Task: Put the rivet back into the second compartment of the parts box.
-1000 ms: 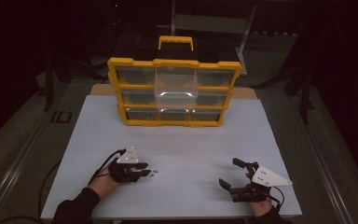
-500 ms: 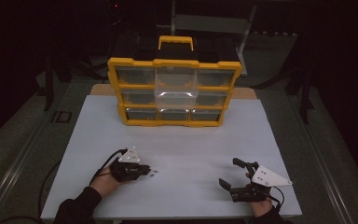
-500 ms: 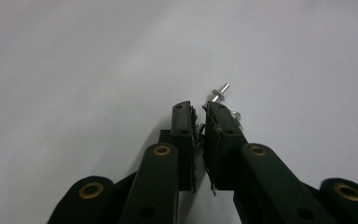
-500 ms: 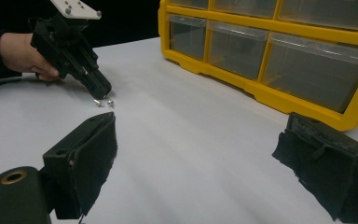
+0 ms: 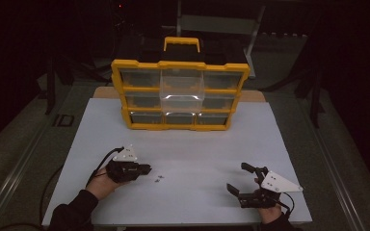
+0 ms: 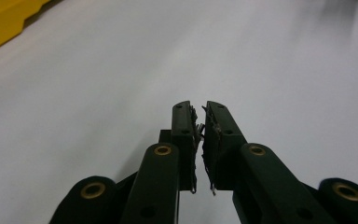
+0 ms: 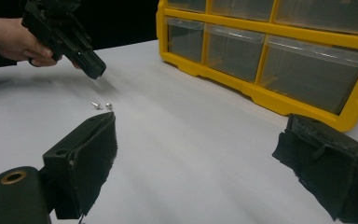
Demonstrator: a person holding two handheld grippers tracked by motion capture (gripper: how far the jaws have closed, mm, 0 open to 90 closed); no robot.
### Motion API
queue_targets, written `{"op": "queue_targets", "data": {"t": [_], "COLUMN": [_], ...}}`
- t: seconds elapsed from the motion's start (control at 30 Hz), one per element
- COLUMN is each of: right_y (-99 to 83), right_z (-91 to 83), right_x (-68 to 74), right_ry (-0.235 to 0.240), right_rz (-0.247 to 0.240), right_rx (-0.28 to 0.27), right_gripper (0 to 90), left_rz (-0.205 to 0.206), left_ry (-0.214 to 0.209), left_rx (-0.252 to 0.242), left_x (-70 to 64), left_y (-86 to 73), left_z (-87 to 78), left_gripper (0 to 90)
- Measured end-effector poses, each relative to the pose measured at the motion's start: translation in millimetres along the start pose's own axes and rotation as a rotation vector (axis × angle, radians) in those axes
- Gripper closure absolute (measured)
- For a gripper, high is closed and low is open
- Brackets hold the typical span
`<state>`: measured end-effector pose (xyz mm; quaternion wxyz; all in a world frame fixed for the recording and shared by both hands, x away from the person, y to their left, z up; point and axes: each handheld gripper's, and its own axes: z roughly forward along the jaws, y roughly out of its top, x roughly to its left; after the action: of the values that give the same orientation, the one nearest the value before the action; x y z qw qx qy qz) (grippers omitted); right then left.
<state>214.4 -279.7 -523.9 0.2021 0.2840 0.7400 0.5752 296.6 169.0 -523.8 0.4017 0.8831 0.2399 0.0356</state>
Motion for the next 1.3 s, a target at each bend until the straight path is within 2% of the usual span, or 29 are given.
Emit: {"op": "queue_targets", "data": {"t": [0.23,0.6,0.73,1.03,1.3], "right_y": [-0.4,-0.6,-0.7,-1.3,-1.6], "right_z": [0.4,-0.4,-0.4,0.2,0.5], "right_x": [0.0,-0.3,-0.4,-0.8,-0.5], "right_ry": [0.001,-0.016,-0.020,-0.013,-0.008], "right_rz": [-0.001,-0.014,-0.019,-0.019,-0.017], "right_rx": [0.002,-0.015,-0.017,-0.015,-0.011], "right_gripper": [10.2,10.3,10.3,10.3,10.3], "left_rz": [0.008,0.033,0.033,0.062,0.091], "left_ry": [-0.013,0.009,0.018,0.032,0.052], "left_rx": [-0.028,-0.074,-0.078,-0.110,-0.123], "left_x": [0.1,2.3,2.7,4.5,6.6], "left_y": [11.4,37.3,43.8,73.6,96.7], "left_z": [-15.6,-53.7,-61.6,-89.8,-106.1], "left_gripper": [81.5,81.5,81.5,81.5,81.5]}}
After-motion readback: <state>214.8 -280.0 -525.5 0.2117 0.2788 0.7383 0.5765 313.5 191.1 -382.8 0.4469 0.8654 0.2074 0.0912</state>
